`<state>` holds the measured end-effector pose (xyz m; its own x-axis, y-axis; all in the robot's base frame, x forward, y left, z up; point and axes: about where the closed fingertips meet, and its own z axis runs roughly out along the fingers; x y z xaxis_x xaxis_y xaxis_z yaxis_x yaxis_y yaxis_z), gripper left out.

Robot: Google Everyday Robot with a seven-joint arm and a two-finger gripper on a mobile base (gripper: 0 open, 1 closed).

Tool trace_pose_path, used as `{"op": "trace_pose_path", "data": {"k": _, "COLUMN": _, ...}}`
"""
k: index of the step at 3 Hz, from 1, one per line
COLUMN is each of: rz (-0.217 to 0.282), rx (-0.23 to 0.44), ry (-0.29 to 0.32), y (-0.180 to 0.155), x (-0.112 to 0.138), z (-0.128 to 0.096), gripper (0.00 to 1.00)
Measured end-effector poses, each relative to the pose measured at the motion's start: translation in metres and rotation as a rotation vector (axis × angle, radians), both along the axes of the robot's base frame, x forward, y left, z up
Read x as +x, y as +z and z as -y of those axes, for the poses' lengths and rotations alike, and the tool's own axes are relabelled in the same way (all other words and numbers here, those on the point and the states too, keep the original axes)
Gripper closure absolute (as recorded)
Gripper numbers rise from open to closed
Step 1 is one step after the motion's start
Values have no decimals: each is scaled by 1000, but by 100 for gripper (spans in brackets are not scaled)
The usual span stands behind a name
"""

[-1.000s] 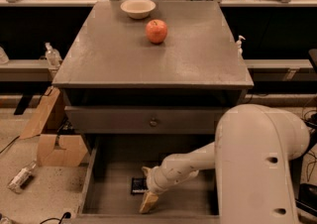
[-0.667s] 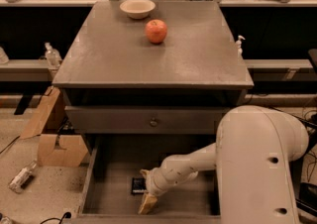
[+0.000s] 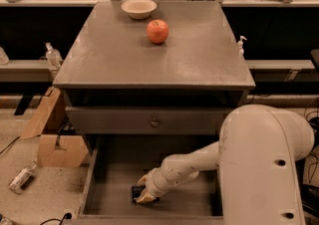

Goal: Pick rxbar blueberry from middle drawer and place on counter

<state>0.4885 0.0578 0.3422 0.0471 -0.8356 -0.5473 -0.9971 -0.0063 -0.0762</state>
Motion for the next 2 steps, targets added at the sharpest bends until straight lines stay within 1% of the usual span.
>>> {"op": "trace_pose_path", "data": {"k": 1, "rz": 0, "rx": 0, "ry": 0, "y": 1, "x": 0, "z": 0, "gripper": 100}}
{"op": "trace_pose_path", "data": {"k": 2, "rz": 0, "rx": 0, "ry": 0, "y": 1, "x": 0, "z": 0, "gripper": 100}}
